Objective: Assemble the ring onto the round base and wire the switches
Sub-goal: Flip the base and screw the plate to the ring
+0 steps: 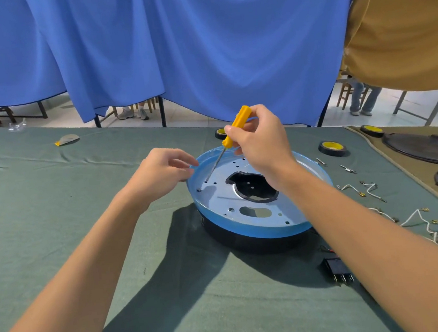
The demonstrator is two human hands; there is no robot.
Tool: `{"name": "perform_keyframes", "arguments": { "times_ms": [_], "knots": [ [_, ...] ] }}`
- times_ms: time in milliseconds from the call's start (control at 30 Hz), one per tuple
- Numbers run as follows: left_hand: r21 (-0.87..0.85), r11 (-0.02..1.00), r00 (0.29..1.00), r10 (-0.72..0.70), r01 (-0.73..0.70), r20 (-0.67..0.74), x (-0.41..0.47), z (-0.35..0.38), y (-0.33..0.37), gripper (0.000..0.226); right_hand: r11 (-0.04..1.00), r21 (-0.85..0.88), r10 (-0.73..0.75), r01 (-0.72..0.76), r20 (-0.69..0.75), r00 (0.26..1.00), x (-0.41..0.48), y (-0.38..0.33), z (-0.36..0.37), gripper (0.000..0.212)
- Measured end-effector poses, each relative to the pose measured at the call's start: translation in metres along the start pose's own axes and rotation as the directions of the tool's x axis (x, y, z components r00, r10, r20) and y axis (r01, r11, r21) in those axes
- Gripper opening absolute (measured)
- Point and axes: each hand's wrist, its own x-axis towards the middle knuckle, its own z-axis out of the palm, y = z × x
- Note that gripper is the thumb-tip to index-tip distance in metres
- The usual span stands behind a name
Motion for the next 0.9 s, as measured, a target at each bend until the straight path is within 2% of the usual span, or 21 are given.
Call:
{"name": "perform_keyframes", "arguments": {
  "times_ms": [100, 167, 233, 300, 433, 900],
  "knots": [
    [-0.026, 1.0, 1.0, -0.004, 0.005, 0.026, 0.001, 0.004, 0.002, 0.022, 0.986, -0.084, -0.143, 0.142, -0.013, 0.99, -0.004, 0.001, 0.011, 0.02],
    [-0.081, 0.997, 1.0, 0.002, -0.003, -0.012, 0.001, 0.012, 0.001, 0.04, 0.962, -0.127, -0.244, 0.243, 0.005, 0.97, -0.008, 0.003, 0.017, 0.027],
    [-0.194, 0.981, 0.995, -0.016, -0.003, -0.096, -0.002, 0.023, -0.002, 0.051, 0.929, -0.158, -0.339, 0.335, 0.004, 0.941, -0.012, 0.005, 0.023, 0.034],
    [-0.339, 0.941, 0.992, -0.034, -0.008, -0.119, -0.006, 0.036, -0.005, 0.043, 0.909, -0.165, -0.39, 0.383, -0.012, 0.921, -0.014, 0.006, 0.027, 0.037],
    [-0.505, 0.862, 0.988, -0.044, -0.036, -0.146, -0.01, 0.048, -0.012, 0.032, 0.9, -0.181, -0.404, 0.396, -0.01, 0.915, -0.016, 0.008, 0.027, 0.041],
    [-0.562, 0.824, 0.981, -0.037, -0.078, -0.191, -0.009, 0.058, -0.017, 0.036, 0.895, -0.21, -0.396, 0.394, 0.034, 0.918, -0.021, 0.011, 0.025, 0.042]
  ]
}}
